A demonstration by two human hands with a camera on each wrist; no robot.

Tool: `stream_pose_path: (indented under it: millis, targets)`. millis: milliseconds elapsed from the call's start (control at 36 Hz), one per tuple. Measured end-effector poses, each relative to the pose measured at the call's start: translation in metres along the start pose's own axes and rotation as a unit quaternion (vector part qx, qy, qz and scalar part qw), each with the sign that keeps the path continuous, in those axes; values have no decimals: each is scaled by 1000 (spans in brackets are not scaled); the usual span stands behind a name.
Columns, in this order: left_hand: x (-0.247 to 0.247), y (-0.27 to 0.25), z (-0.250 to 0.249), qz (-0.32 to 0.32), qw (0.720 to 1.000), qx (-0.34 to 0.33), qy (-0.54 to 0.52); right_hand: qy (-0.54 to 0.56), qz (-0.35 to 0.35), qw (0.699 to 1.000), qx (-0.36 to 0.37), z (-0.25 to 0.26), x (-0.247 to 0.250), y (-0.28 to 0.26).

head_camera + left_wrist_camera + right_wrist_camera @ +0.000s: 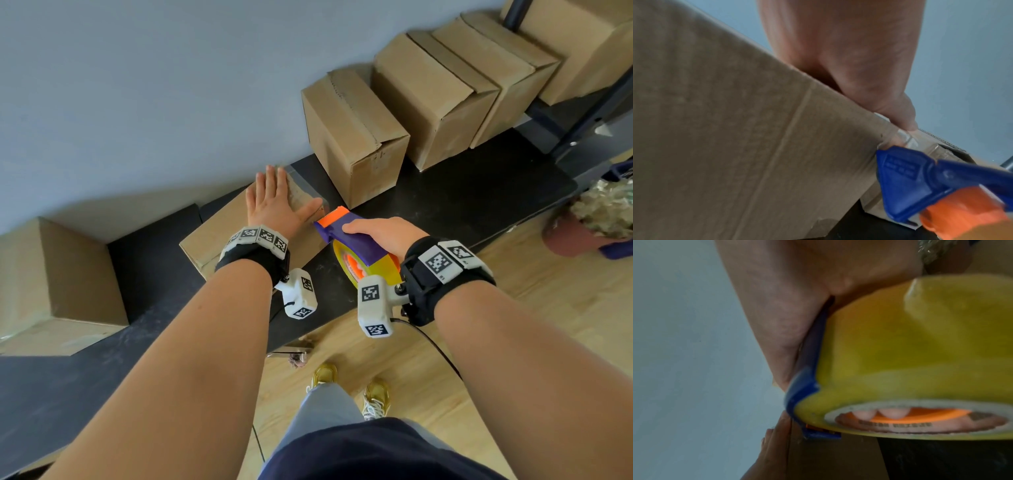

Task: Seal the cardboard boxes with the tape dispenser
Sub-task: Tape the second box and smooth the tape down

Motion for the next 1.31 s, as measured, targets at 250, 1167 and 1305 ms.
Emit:
stream_pose_path:
  millis: [250,1167,1305]
  targets:
    - [1,0,-3,13,1000,6,2,11,85,996,29,20,11,-2]
    - [7,-14,-4,-125,988,-6,-88,-364,-155,915,82,-6,-6,50]
    - [7,-14,-4,-126,988,-7,-87,-385,-159,908,45,-18,-16,68]
Point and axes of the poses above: each hand's wrist, its own y-axis towards the middle knuckle, its own x-axis out of the back of the hand, z = x × y, the point moved 4 cm from there along y, towards the middle knuckle, and after that the axes turned 7 degrees about -y, right-handed, at the moved point
